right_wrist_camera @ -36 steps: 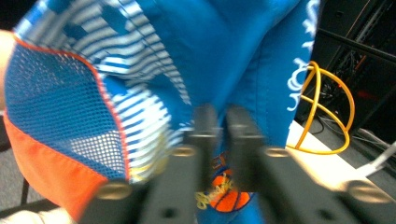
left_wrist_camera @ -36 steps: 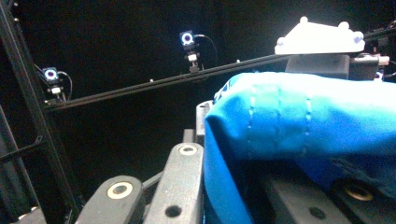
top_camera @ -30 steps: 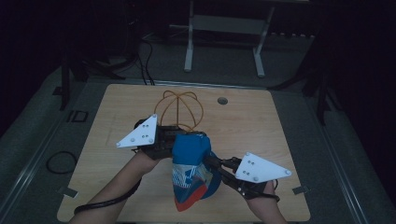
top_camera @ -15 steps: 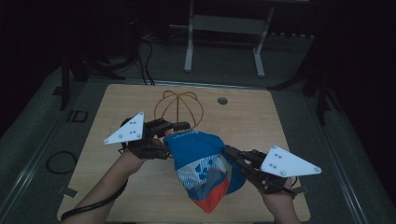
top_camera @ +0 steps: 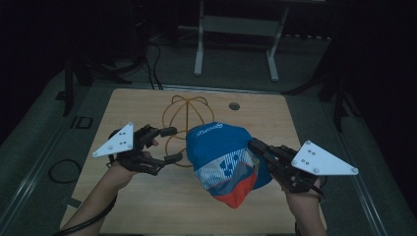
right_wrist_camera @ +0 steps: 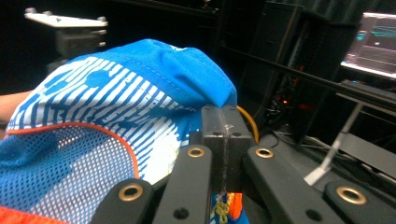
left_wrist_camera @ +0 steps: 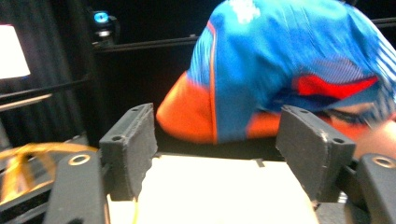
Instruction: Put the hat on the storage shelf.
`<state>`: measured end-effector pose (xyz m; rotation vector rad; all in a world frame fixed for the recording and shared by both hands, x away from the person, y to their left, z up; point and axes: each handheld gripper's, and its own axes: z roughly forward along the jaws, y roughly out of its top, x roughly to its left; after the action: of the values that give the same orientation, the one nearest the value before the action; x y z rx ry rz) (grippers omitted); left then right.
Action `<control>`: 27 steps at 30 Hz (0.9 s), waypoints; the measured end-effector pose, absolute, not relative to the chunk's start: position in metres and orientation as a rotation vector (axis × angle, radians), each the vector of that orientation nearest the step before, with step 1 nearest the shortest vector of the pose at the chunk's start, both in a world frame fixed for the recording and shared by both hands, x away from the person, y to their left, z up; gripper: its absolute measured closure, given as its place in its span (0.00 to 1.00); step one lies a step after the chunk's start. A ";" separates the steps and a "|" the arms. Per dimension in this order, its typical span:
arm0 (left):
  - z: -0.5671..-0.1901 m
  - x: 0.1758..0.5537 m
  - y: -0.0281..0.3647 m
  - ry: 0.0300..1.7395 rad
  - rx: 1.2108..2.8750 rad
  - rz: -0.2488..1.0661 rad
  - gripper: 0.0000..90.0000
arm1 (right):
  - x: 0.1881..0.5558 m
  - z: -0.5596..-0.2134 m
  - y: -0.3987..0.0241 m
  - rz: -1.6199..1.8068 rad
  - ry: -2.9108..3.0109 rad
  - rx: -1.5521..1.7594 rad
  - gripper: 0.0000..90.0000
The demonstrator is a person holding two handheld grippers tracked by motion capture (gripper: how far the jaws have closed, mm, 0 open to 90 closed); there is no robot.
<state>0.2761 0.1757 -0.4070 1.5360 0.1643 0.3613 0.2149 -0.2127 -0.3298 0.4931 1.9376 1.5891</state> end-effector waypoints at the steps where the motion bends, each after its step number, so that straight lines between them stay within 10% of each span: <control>1: -0.410 0.275 0.181 0.182 1.533 0.368 0.30 | 0.217 -0.329 -0.213 1.592 1.935 0.497 1.00; 9: -0.444 0.261 0.209 0.370 1.589 0.429 0.03 | 0.244 -0.315 -0.204 1.621 1.922 0.533 1.00; 27: -0.541 0.228 0.227 0.690 1.693 0.670 0.03 | 0.324 -0.289 -0.111 1.570 1.973 0.564 1.00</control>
<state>0.2283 0.2273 -0.5414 1.6931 0.6905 0.6701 0.3243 -0.1113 -0.2894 0.5640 1.9727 1.5699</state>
